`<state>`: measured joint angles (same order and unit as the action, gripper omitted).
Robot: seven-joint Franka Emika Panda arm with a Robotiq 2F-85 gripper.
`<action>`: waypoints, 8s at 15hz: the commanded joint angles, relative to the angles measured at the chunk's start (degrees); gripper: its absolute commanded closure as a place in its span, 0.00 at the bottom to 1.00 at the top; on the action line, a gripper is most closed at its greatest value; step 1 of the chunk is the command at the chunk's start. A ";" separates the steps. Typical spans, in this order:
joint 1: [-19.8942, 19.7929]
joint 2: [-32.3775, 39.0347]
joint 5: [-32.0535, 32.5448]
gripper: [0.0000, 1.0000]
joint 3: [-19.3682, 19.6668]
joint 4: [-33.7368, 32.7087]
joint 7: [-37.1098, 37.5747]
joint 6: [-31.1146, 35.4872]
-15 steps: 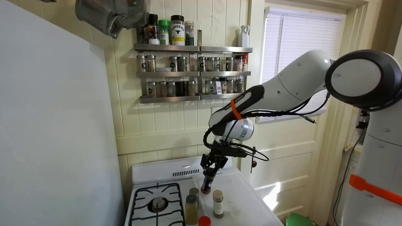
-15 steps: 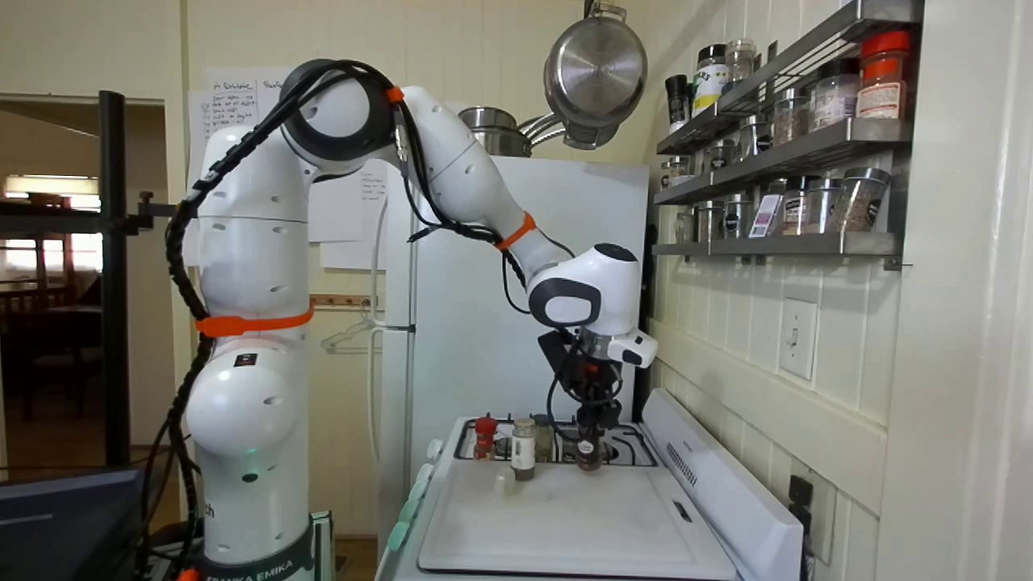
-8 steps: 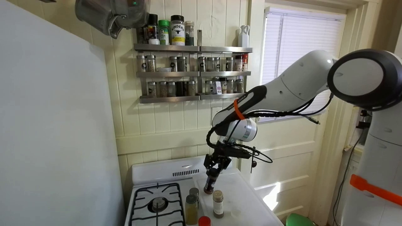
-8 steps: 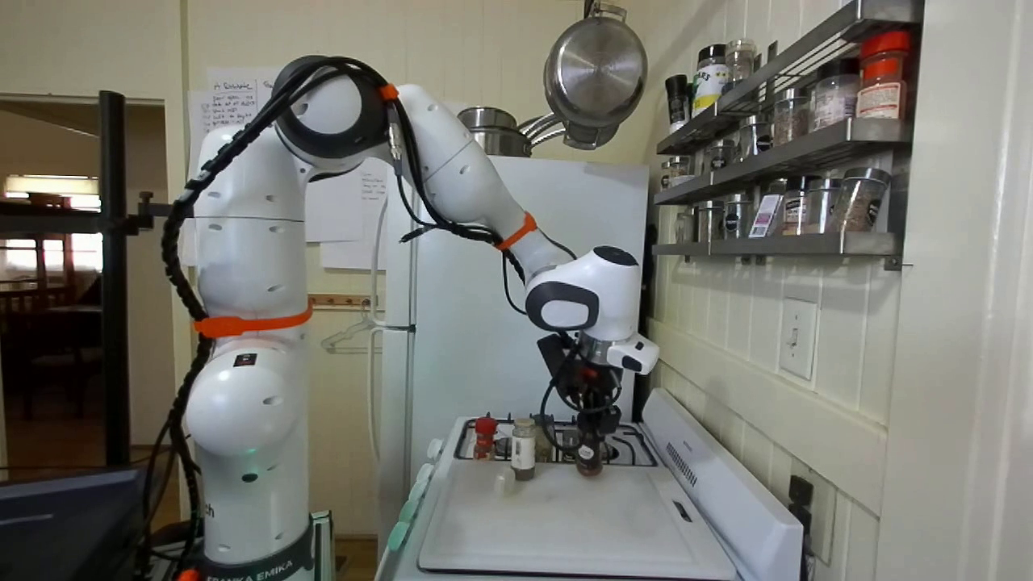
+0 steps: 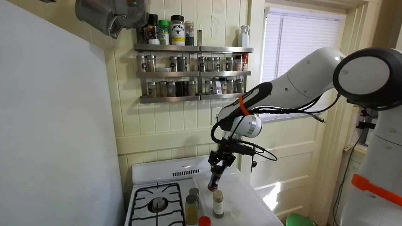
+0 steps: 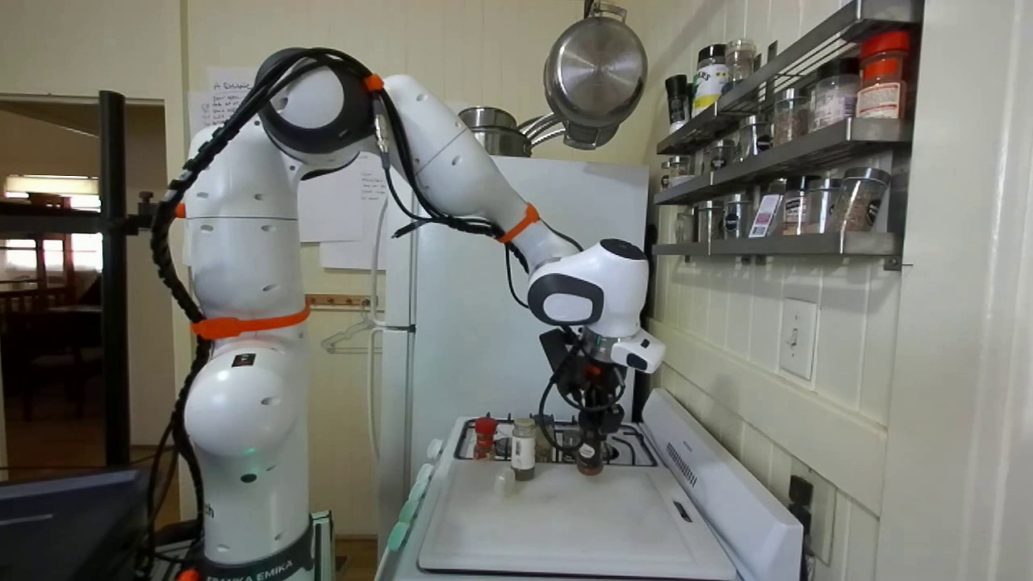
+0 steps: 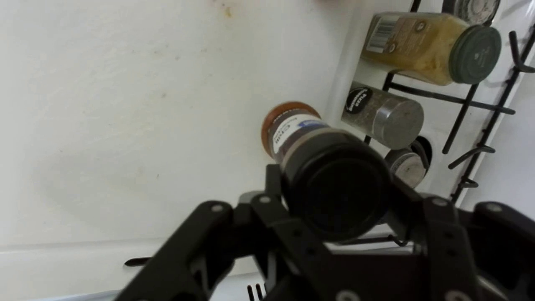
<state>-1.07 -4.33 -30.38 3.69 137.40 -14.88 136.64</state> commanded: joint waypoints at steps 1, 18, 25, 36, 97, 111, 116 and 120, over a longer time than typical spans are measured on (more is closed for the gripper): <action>-0.62 -0.71 -1.00 0.69 1.07 -0.88 -1.92 -4.83; -3.62 3.51 2.99 0.69 3.13 -6.92 0.50 -16.56; -4.24 6.19 6.13 0.69 2.91 -10.99 4.58 -20.85; -4.81 8.96 7.04 0.69 2.70 -13.08 5.89 -22.19; -1.70 -0.74 26.64 0.00 -3.21 6.45 28.71 7.80; -3.38 -0.13 51.30 0.00 -5.70 10.64 42.99 15.74; -4.09 -0.02 55.61 0.00 -5.88 9.80 43.45 13.06; -4.31 -0.26 56.68 0.00 -5.07 10.81 43.92 14.94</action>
<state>-5.24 -4.33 23.98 -1.94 147.64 27.96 151.39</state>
